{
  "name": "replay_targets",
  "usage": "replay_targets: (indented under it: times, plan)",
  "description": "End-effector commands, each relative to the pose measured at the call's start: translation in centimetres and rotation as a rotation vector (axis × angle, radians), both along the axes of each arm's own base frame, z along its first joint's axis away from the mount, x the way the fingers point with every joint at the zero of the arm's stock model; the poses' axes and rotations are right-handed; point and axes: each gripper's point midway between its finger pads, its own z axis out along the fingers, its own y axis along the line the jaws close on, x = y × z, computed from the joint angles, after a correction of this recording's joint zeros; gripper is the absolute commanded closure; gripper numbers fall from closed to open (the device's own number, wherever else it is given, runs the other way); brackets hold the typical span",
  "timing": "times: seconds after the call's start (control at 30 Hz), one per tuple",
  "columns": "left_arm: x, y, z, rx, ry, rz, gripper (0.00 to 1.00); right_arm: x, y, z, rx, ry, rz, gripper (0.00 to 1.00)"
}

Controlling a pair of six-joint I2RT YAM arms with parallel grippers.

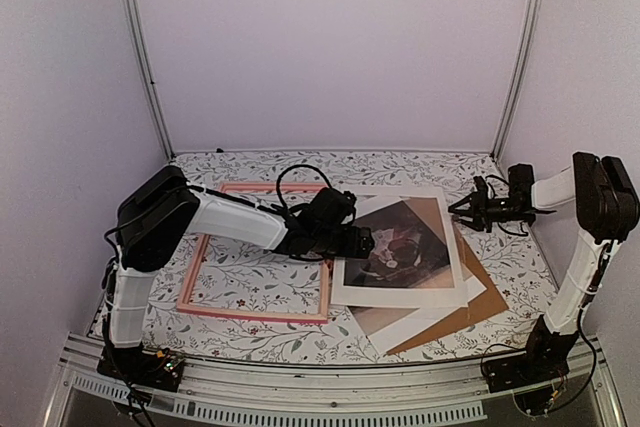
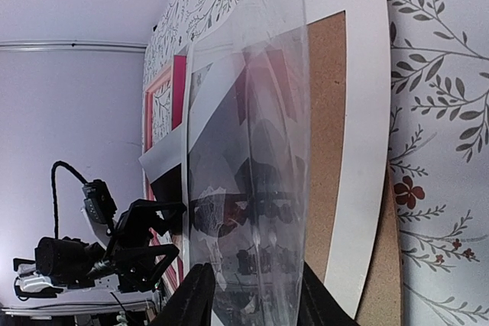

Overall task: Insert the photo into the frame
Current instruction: Pick up the glass panel from the mat board.

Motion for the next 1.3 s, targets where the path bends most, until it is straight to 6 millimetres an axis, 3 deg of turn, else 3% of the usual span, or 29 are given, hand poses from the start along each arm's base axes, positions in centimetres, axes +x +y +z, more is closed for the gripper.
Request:
replay_targets:
  times: [0.0,0.23,0.43,0.57,0.7,1.07,1.17,1.27]
  plan:
    - [-1.2,2.0,-2.5,0.060,0.081,0.001,0.14,-1.6,1.8,-0.1,0.011,0.023,0.067,0.67]
    - [-1.2,2.0,-0.4,0.032,0.055,-0.017,0.14,-0.6,1.4,1.2,-0.038,-0.013,0.065,1.00]
    - [-0.7,2.1,5.4,-0.058,-0.068,-0.079,0.12,-0.3,1.5,5.3,-0.035,-0.086,0.082,1.00]
    - [-0.3,3.9,10.5,-0.138,-0.158,-0.123,0.11,-0.9,2.1,10.4,0.004,-0.198,0.124,1.00]
    - [0.0,6.1,13.5,-0.172,-0.211,-0.156,0.11,-2.0,3.3,14.6,0.071,-0.296,0.168,1.00]
    - [0.5,8.9,17.3,-0.261,-0.310,-0.261,0.11,-5.6,7.8,24.1,0.192,-0.471,0.332,1.00]
    - [0.8,9.6,17.6,-0.268,-0.318,-0.256,0.11,-5.6,7.8,25.5,0.170,-0.457,0.302,1.00]
    - [0.7,9.7,17.6,-0.272,-0.324,-0.261,0.11,-4.0,6.8,24.9,0.028,-0.446,0.212,1.00]
